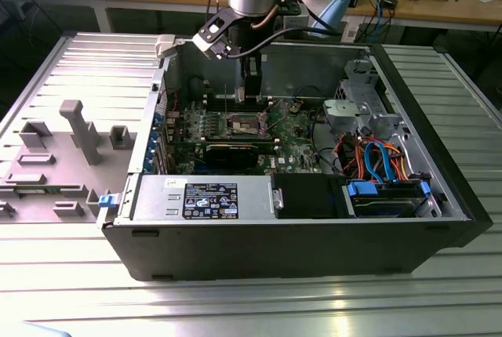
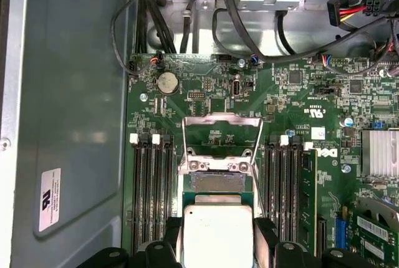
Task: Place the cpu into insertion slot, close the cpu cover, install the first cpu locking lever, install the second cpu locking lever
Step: 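Place the cpu into insertion slot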
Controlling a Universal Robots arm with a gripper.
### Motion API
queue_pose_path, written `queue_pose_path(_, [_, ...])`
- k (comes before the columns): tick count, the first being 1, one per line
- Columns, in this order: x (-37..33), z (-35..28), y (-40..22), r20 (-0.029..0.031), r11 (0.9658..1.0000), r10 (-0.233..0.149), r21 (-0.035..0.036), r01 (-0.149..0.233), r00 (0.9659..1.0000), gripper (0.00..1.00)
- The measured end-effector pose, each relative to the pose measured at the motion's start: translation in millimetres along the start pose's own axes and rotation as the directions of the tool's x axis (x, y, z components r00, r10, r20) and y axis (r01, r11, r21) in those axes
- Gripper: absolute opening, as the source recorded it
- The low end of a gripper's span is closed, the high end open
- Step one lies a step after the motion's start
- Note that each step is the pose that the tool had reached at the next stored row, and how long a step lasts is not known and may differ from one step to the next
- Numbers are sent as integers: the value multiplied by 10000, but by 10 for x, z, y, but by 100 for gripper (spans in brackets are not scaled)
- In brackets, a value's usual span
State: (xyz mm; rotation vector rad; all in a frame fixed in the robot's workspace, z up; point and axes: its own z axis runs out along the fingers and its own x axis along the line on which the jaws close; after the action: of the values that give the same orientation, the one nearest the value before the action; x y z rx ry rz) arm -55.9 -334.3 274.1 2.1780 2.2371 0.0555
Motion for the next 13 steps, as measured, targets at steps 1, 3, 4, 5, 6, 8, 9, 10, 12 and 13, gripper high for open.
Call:
queue_pose_path(1, [2,7,-3,2,10000,0,-19,0,10000,54])
queue_pose_path(3, [9,34,-5,3,10000,-2,-21,2,10000,54])
queue_pose_path(4, [13,47,-6,3,10000,-3,-21,3,10000,54])
queue_pose_path(5, [18,67,-7,3,10000,-2,-21,2,10000,54])
queue_pose_path(6, [21,81,-7,3,10000,-3,-22,3,10000,54])
queue_pose_path(8, [27,116,-9,2,10000,-2,-22,2,10000,54])
queue_pose_path(9, [31,141,-11,4,10000,-2,-21,2,10000,54])
queue_pose_path(10, [33,154,-12,5,10000,-3,-21,3,10000,54])
queue_pose_path(12, [37,186,-14,6,10000,-3,-20,3,10000,54])
queue_pose_path(13, [37,201,-15,6,10000,-3,-21,3,10000,54])
